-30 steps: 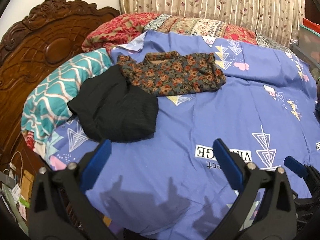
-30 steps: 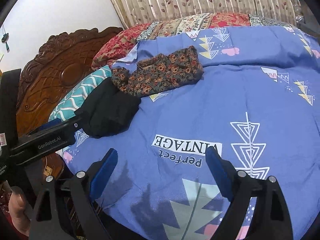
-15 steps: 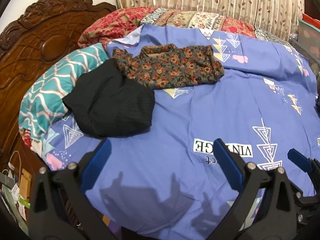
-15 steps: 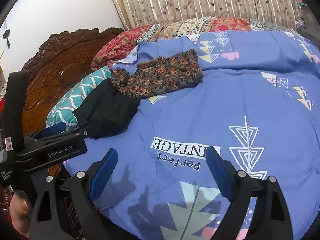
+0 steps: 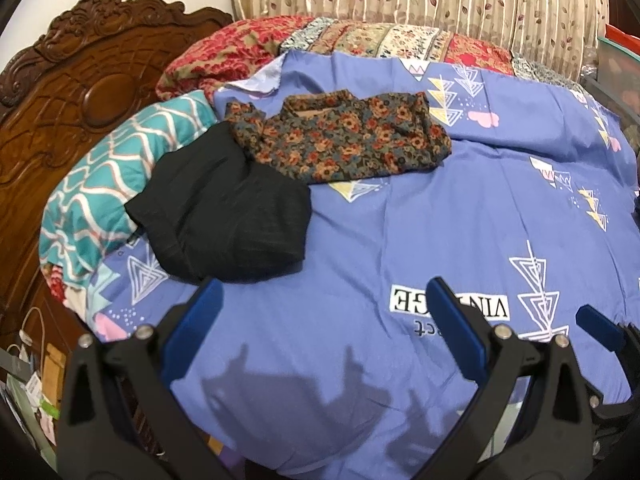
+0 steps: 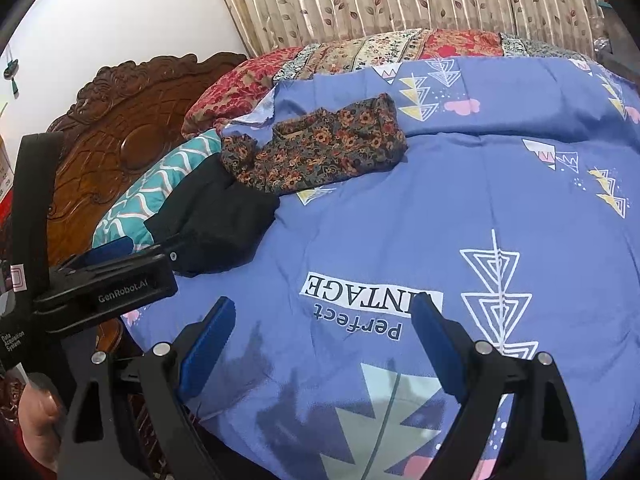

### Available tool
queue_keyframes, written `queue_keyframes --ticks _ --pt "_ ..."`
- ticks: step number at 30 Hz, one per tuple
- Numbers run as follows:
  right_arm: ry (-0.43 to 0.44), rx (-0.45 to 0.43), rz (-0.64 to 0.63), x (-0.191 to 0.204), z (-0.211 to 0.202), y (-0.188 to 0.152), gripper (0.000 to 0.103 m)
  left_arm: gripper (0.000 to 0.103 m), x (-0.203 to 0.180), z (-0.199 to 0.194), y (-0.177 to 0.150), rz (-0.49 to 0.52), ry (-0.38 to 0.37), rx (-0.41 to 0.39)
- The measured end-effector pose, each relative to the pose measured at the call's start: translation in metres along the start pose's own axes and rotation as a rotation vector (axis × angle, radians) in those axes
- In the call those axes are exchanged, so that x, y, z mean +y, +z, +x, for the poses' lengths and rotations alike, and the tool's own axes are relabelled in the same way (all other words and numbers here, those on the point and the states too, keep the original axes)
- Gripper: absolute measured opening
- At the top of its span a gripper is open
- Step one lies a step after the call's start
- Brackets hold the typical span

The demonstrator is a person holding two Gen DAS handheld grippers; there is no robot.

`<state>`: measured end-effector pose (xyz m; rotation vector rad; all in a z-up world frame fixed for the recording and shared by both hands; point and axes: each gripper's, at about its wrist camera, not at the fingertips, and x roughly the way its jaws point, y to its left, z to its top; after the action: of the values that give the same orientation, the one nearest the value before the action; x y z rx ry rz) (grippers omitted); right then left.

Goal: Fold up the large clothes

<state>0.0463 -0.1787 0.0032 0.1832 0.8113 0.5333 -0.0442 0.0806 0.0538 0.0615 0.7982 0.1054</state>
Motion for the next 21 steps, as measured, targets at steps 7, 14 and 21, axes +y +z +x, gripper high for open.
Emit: queue_keyframes --ticks 7,14,21 --pt "0.003 -0.009 -0.004 0.0003 -0.0026 0.0023 0.101 0.097 -0.0010 -0.0003 0.0037 0.004 0.002 -0.003" --pt "0.004 -0.012 -0.006 -0.0002 -0.0033 0.0035 0.101 0.097 -0.0023 -0.0016 0.0068 0.010 0.003 -0.012" --pt "0.005 -0.019 -0.016 0.0026 -0.0065 0.0062 0.101 0.097 -0.0032 -0.0028 0.0093 0.015 -0.007 -0.003"
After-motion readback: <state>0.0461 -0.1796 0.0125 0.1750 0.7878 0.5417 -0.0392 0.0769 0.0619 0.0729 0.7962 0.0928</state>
